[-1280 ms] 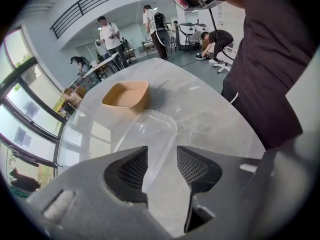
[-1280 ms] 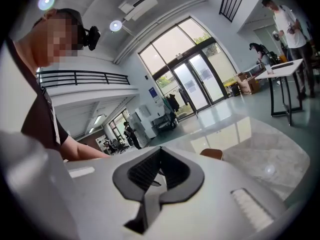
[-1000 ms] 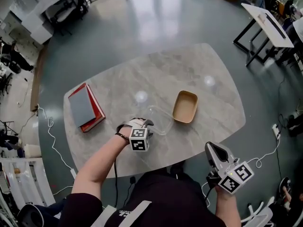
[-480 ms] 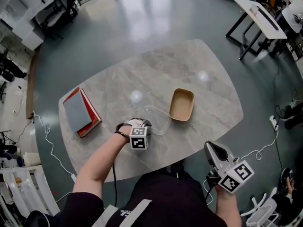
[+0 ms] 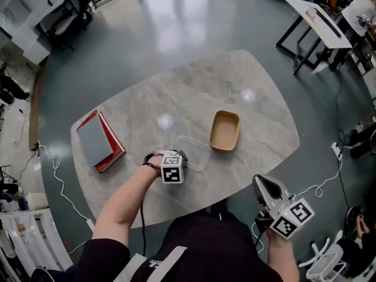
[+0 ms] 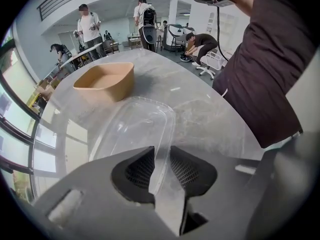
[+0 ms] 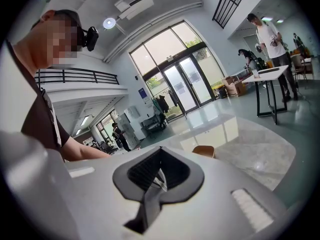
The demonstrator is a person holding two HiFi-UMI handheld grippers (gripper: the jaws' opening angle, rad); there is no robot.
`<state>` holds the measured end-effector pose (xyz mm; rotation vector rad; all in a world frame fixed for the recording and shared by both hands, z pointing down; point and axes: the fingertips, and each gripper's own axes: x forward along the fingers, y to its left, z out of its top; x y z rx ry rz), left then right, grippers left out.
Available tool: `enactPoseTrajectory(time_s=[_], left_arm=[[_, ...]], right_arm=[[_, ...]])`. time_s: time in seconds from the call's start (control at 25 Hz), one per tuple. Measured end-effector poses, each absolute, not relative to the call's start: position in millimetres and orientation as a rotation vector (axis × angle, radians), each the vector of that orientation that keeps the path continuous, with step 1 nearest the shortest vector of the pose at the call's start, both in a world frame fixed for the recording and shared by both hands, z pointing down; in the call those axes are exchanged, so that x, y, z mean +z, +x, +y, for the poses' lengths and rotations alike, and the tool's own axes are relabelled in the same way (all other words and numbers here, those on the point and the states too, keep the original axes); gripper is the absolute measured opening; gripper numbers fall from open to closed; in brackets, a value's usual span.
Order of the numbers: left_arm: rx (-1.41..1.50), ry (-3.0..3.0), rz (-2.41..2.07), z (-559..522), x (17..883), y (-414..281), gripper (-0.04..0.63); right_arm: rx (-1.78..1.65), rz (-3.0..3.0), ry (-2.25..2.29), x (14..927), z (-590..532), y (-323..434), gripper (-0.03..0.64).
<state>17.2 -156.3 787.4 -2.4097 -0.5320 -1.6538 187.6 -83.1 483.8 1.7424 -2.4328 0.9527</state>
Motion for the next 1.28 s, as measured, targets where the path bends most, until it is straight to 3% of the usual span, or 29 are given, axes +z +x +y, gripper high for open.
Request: enactPoseTrajectory(time_s=[0.2,0.68,1.28], left_arm=[[-1.646,-2.404,-0.495,-154.7,787.1,18.2,0.077],[-1.596,-2.710,-0.230,-165.4,752.6,13.6,0.069],[-1.126,-3.195,0.378,-173.9,616.3,1.1,0.069]], right_arm=[[0.937,-2.431,1.738,480.6,-84.8,183.7,0.002],[0.914,-2.490,1.655,471.2,-96.4,165.1,0.002],[0.829,-2.692,1.358,443.2,-139.8,142.3,0.002]])
